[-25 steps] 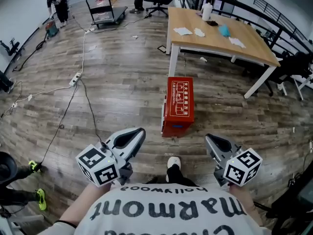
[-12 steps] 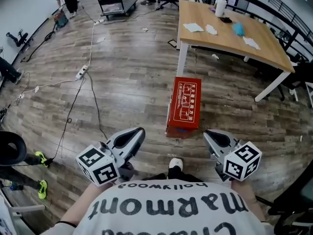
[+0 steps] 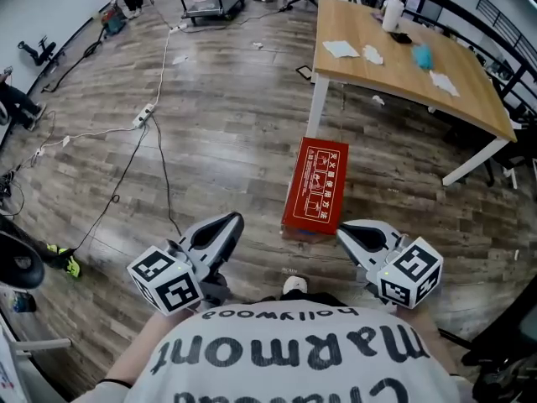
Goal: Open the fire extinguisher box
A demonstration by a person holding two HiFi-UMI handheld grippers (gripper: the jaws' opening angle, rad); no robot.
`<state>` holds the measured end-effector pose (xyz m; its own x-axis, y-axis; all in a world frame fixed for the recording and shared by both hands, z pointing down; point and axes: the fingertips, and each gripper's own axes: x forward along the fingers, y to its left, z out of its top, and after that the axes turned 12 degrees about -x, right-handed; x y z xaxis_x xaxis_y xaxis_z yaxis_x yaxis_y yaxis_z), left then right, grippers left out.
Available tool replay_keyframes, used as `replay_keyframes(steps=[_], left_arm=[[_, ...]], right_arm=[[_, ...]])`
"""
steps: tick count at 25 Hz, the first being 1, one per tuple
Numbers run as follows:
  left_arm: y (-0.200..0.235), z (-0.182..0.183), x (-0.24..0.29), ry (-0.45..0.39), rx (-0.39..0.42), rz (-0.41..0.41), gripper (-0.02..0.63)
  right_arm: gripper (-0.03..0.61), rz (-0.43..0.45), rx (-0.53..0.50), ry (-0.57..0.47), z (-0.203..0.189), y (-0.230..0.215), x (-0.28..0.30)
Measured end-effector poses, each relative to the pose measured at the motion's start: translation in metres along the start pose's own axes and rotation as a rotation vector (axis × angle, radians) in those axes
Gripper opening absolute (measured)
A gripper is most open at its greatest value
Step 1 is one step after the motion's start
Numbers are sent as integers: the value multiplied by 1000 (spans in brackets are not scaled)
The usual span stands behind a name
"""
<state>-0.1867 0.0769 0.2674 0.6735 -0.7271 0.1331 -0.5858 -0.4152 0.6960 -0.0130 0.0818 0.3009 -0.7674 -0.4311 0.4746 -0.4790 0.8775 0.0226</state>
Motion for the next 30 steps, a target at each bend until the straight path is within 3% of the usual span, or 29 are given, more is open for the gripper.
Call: replay_keyframes(steps=[4,9,16,21,25,30], left_arm=[[-3,5,23,-17,5,-11,8],[-7,10,48,-35,28,-18,8],[-4,9,58,-49,15,2,8],[-1,19,65,-79,-5,7,8],[-6,21,71,-77,12,5,8],[-9,19,77,-40,54,0,8]], right_arm=[[12,53,-37,26,-2,-16,3],[12,46,-67,43,-10,-41,-1],[12,-89,5,194,-44,-84,-3],[12,-98,130,63,-32,-102,-13],[12,-56,69,-57,-9,-95,-18],[12,-31,75,-85,-4,-95,-10]])
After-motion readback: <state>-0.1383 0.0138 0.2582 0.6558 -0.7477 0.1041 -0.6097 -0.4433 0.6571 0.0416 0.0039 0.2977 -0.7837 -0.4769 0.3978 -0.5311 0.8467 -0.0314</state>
